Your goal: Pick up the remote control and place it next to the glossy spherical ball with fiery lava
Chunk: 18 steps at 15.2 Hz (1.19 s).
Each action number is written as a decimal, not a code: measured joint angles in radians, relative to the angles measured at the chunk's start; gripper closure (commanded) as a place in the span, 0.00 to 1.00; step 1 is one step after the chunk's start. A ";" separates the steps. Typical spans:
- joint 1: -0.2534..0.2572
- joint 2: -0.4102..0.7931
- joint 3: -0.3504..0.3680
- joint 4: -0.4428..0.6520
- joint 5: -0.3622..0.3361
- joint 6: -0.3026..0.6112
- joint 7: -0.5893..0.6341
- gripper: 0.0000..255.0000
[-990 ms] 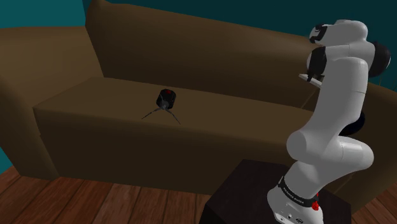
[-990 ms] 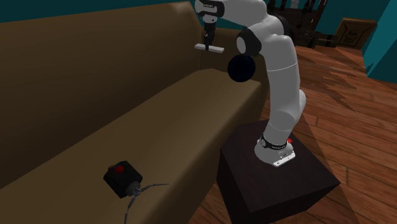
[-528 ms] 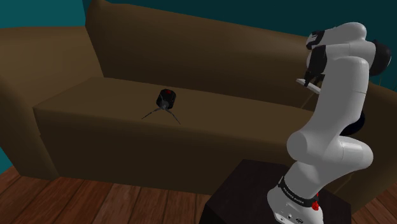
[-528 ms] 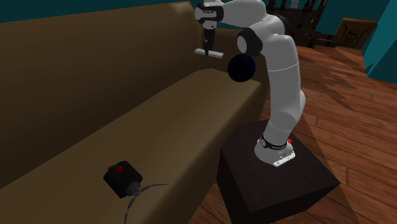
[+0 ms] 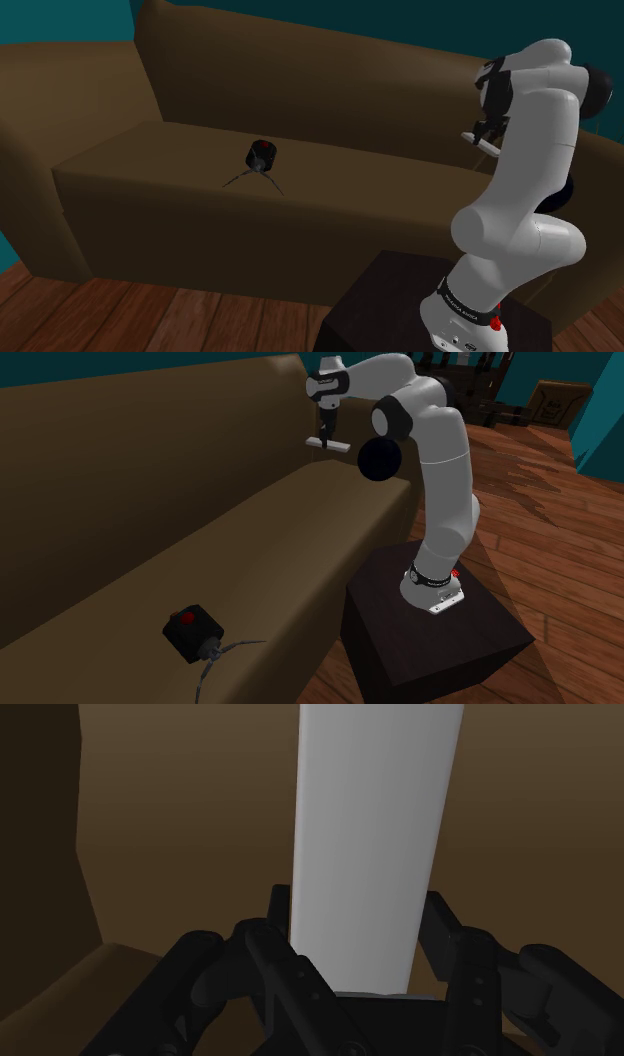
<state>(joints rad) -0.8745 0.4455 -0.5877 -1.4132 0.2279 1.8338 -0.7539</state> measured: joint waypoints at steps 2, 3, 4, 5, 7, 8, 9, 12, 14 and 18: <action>0.003 0.001 0.001 -0.028 0.002 0.028 -0.002 1.00; 0.005 -0.001 0.001 -0.042 0.002 0.041 -0.003 1.00; 0.006 0.000 0.002 -0.056 0.003 0.055 -0.006 1.00; 0.006 0.006 0.004 -0.064 0.006 0.068 -0.006 1.00; 0.007 0.011 0.006 -0.081 0.009 0.089 -0.008 1.00; 0.008 0.013 0.007 -0.092 0.011 0.102 -0.009 1.00; 0.008 0.016 0.008 -0.103 0.013 0.115 -0.011 1.00; 0.009 0.025 0.012 -0.131 0.020 0.151 -0.015 1.00; 0.006 0.035 0.015 -0.146 0.027 0.174 -0.021 1.00; 0.008 0.046 0.021 -0.180 0.036 0.217 -0.025 1.00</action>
<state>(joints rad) -0.8661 0.4913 -0.5668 -1.5936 0.2635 2.0512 -0.7790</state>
